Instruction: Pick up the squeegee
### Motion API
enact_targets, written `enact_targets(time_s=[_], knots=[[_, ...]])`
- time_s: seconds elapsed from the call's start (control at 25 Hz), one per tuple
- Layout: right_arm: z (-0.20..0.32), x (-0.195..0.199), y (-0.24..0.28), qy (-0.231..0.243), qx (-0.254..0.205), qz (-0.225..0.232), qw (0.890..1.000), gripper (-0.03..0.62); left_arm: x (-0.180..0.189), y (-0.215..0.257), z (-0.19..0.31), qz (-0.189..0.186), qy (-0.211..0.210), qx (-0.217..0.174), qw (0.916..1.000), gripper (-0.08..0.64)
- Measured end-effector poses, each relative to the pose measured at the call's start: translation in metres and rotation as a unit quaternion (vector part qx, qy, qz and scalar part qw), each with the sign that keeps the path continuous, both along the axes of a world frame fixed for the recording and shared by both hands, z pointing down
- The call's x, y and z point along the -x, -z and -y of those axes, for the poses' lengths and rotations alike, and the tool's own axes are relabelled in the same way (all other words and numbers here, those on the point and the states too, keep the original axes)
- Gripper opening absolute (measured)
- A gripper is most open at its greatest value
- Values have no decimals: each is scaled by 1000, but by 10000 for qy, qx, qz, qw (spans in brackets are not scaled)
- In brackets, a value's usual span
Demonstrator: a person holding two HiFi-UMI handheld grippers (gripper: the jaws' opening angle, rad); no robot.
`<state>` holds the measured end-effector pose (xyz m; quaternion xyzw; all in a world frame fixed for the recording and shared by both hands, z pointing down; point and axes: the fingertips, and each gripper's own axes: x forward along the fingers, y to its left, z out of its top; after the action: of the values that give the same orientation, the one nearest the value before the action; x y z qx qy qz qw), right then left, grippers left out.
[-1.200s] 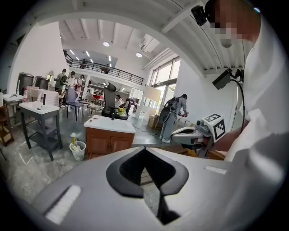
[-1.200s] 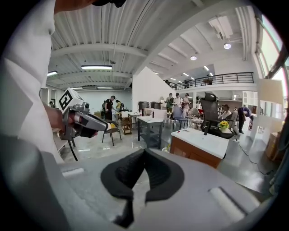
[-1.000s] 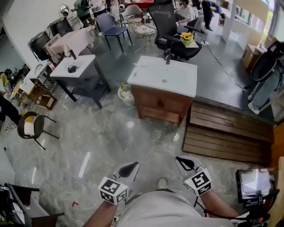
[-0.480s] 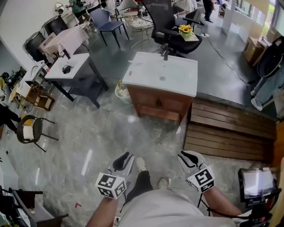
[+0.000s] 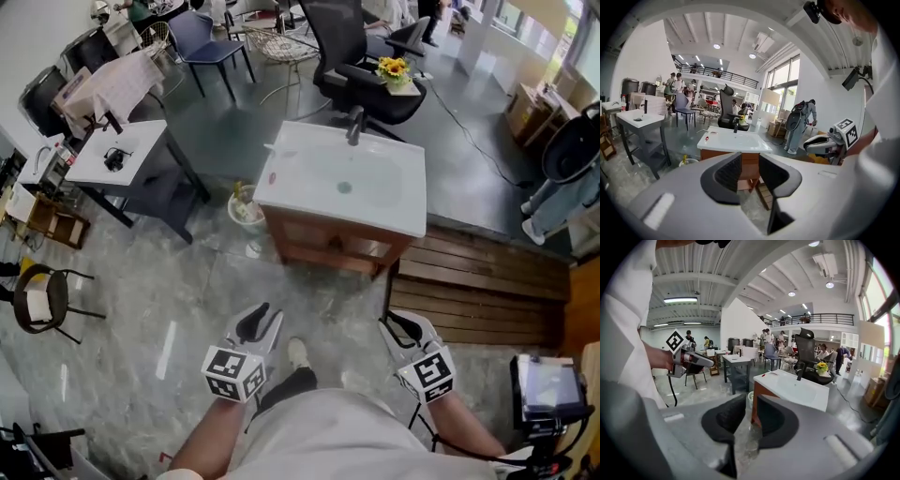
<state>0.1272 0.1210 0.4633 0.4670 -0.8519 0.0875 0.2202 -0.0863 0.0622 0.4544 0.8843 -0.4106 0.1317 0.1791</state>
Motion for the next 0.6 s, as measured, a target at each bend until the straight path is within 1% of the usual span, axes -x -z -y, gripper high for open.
enact_targets(time_s=[0.08,0.24,0.4,0.6], knots=[[34,8,4,-151,-77,-12,9999,61,12,1,39,9,-72,-51,10000,124],[84,30,6,-391,-171,-18,9991,61,30,-4,106,171,-213,-156,9995,135],[119,40,3,-464,-233,-224,9984,62,42,-13,156,175,-12,-204,9996,140],[167,43,-8,-364,-46,-405,9985,61,43,-34,206,182,248,-70,9995,149]])
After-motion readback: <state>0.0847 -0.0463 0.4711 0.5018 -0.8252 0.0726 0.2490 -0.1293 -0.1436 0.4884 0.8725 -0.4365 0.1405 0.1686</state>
